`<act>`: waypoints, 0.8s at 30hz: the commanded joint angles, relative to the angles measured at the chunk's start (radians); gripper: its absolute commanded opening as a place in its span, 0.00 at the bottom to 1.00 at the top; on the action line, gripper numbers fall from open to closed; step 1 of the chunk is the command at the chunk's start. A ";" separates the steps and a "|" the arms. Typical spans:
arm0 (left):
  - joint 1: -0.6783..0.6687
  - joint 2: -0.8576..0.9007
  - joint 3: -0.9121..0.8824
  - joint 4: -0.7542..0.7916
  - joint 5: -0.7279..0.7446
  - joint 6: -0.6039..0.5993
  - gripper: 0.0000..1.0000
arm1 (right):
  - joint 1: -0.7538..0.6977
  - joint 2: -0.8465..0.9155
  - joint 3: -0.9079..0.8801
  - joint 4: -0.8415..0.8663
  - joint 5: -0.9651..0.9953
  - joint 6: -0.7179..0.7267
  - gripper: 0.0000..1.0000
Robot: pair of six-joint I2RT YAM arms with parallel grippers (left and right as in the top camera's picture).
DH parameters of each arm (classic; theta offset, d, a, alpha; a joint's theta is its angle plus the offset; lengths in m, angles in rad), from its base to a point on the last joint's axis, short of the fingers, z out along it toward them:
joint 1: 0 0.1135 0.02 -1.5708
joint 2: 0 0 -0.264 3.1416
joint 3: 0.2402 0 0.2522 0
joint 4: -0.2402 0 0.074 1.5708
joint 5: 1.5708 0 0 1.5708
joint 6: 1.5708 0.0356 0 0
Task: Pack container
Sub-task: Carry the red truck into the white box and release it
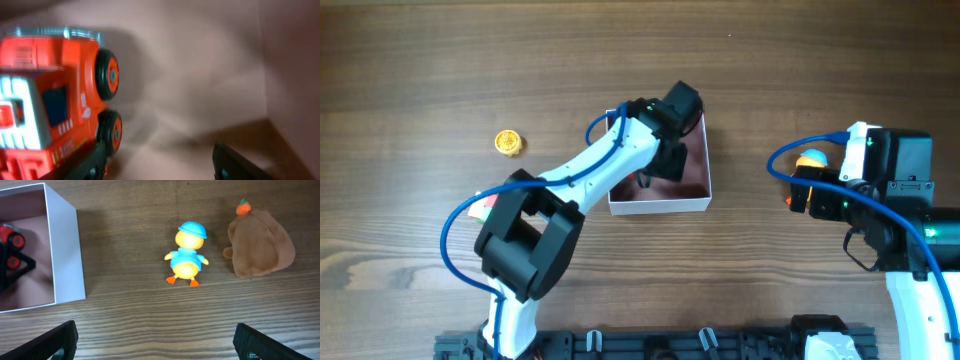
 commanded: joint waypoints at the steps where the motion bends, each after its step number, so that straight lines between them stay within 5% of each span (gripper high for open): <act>1: 0.041 0.007 -0.003 0.033 -0.038 0.036 0.69 | 0.004 -0.007 0.026 -0.003 0.017 0.020 1.00; 24: 0.055 0.007 -0.003 0.134 0.053 0.039 0.82 | 0.004 -0.007 0.026 -0.003 0.018 0.020 1.00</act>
